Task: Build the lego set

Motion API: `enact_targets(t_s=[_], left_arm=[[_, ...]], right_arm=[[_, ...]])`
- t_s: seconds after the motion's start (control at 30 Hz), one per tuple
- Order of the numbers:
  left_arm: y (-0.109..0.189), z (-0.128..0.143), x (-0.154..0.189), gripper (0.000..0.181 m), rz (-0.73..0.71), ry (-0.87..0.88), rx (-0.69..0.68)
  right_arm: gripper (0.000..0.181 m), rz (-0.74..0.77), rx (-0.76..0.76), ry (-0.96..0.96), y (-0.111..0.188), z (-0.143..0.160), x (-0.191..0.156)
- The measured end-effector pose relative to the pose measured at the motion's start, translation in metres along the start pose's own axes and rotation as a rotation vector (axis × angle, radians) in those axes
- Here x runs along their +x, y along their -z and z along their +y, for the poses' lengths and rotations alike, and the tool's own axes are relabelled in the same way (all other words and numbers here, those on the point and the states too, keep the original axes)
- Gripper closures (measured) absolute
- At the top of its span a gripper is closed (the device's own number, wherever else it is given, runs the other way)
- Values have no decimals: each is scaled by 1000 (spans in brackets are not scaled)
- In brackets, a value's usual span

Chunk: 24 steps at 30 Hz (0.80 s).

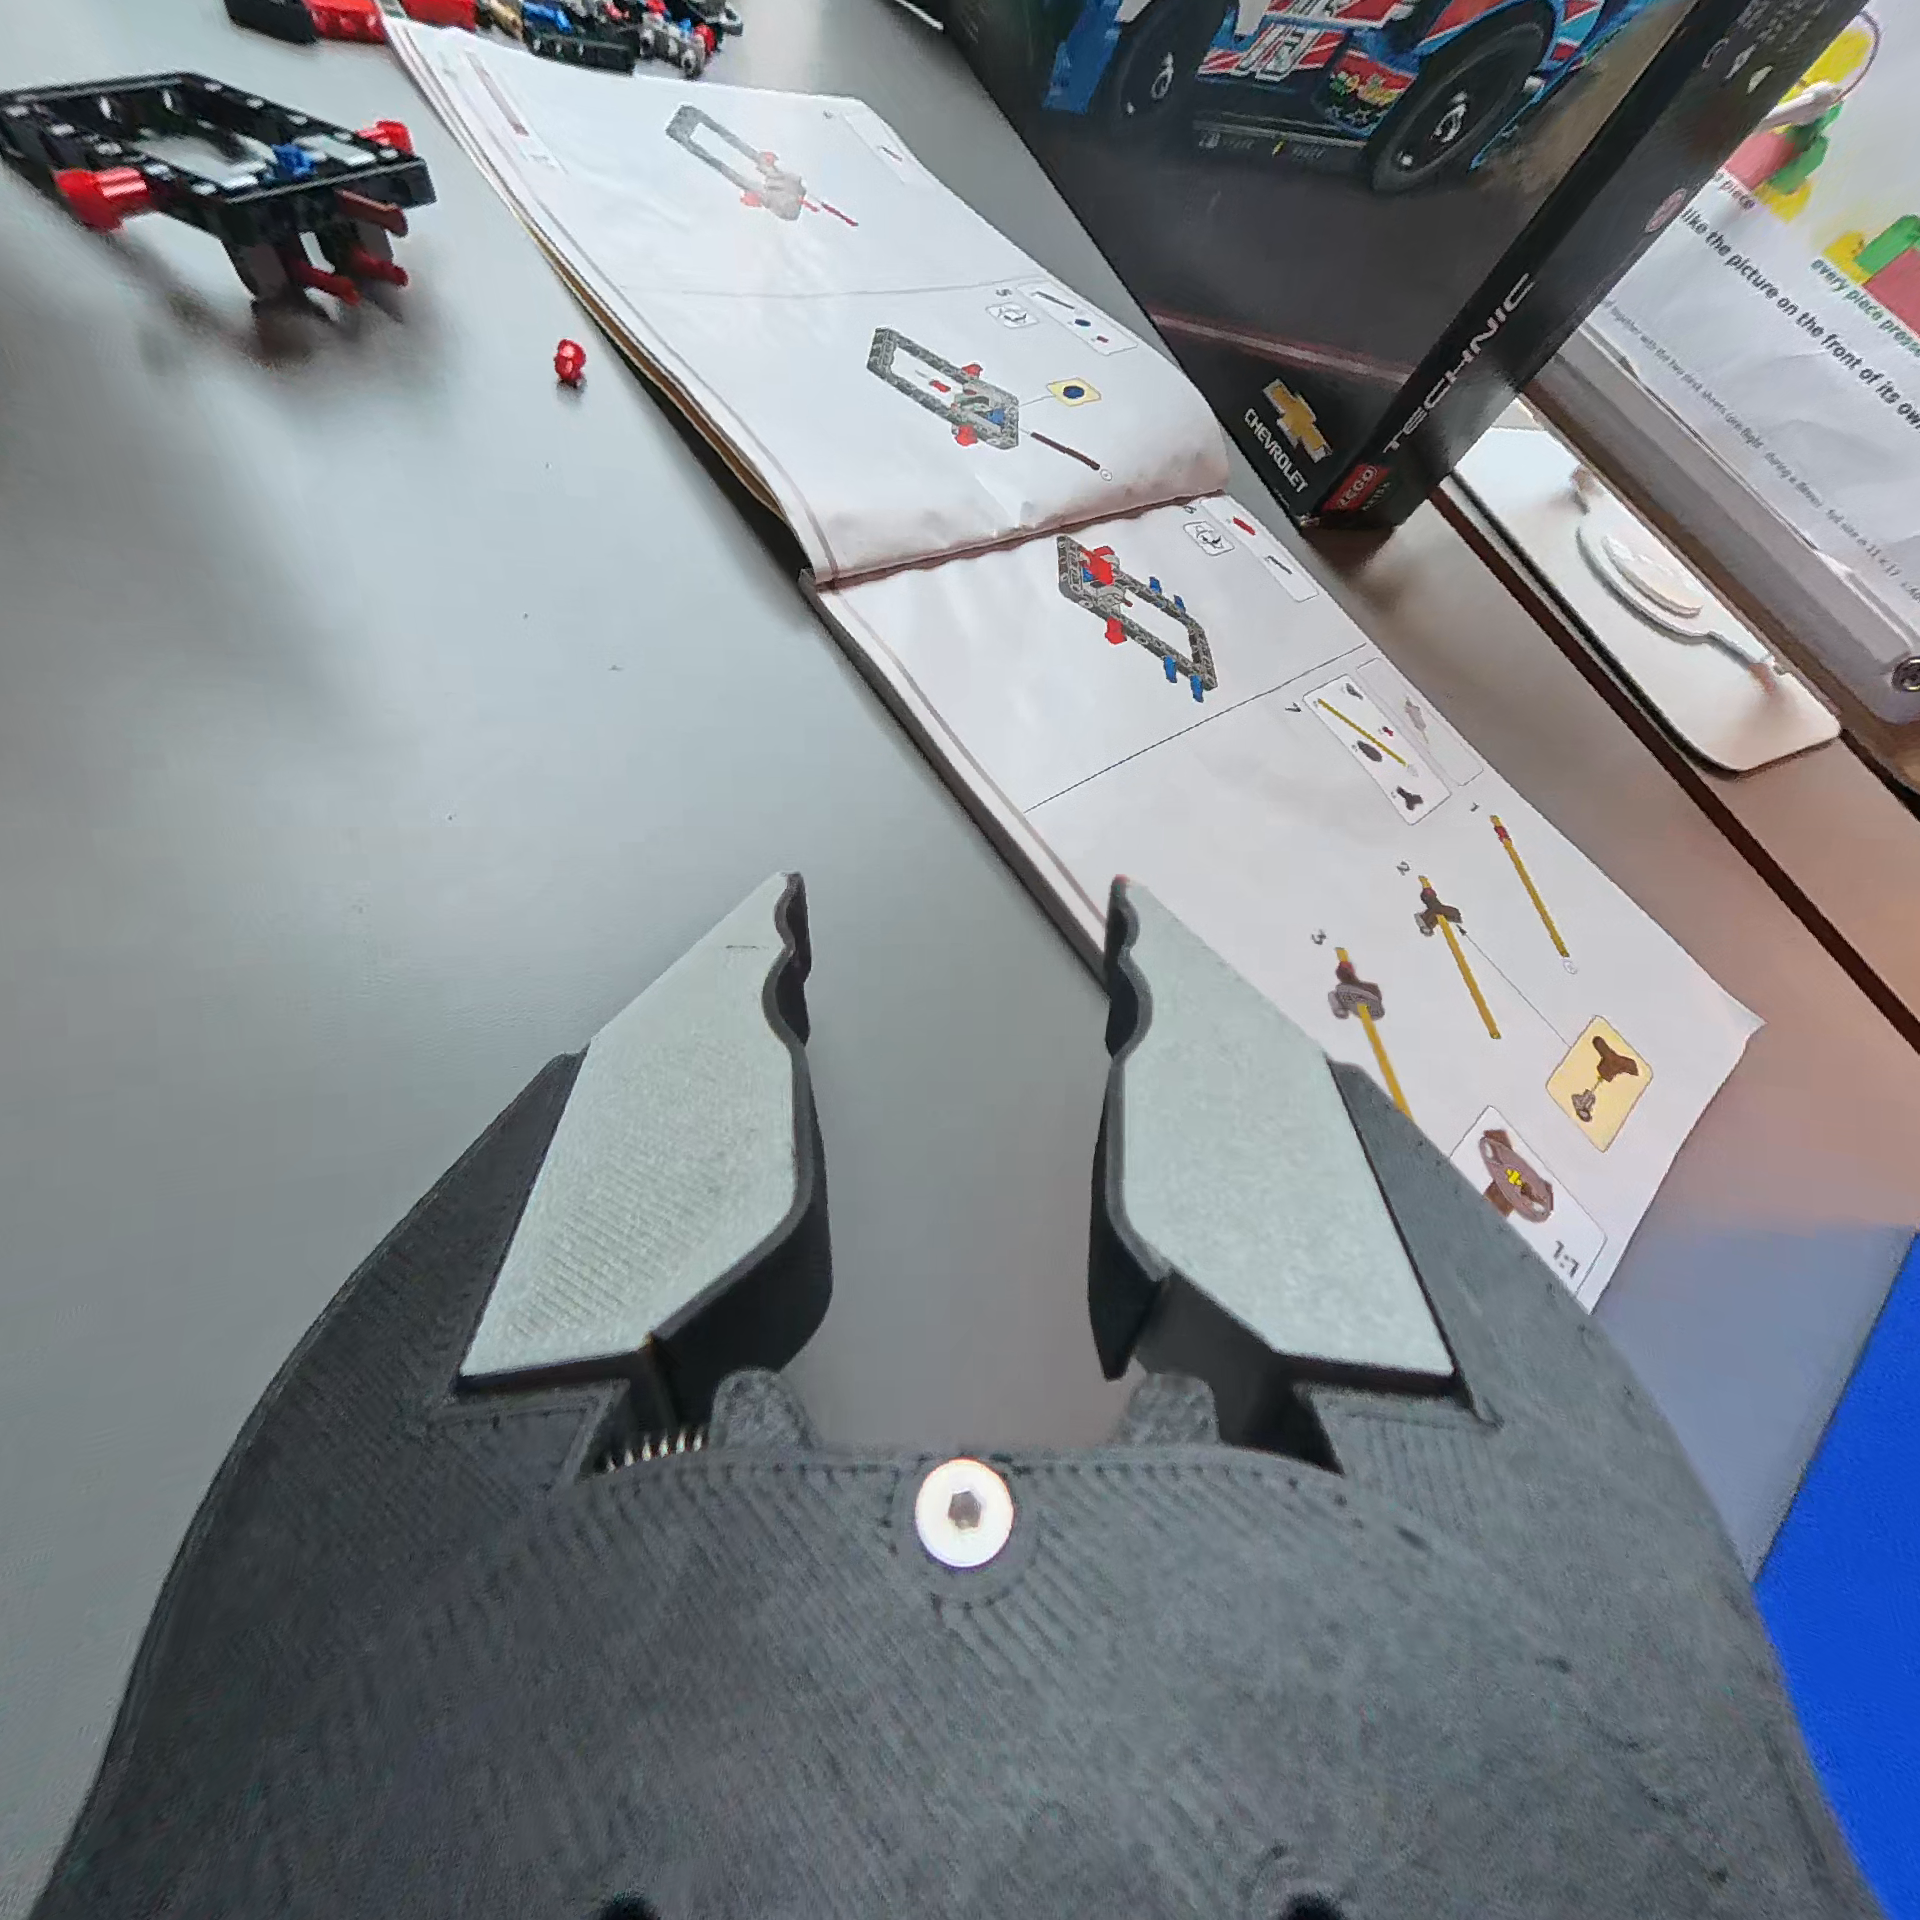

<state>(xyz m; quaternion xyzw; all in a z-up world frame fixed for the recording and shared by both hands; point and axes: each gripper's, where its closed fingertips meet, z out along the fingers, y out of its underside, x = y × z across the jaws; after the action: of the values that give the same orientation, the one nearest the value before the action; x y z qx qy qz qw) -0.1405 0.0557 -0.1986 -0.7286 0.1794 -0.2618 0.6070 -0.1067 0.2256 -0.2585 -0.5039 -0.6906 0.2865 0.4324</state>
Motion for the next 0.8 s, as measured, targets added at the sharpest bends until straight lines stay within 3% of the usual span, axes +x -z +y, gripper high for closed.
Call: enact_targets(t_s=[0.5, 0.8], left_arm=[[-3, 0, 7, 144, -52, -163, -1], [-5, 1, 8, 145, -70, -217, -9]], right_arm=[[134, -198, 184, -90, 8, -31, -20], [135, -214, 155, -36, 4, -30, -30]])
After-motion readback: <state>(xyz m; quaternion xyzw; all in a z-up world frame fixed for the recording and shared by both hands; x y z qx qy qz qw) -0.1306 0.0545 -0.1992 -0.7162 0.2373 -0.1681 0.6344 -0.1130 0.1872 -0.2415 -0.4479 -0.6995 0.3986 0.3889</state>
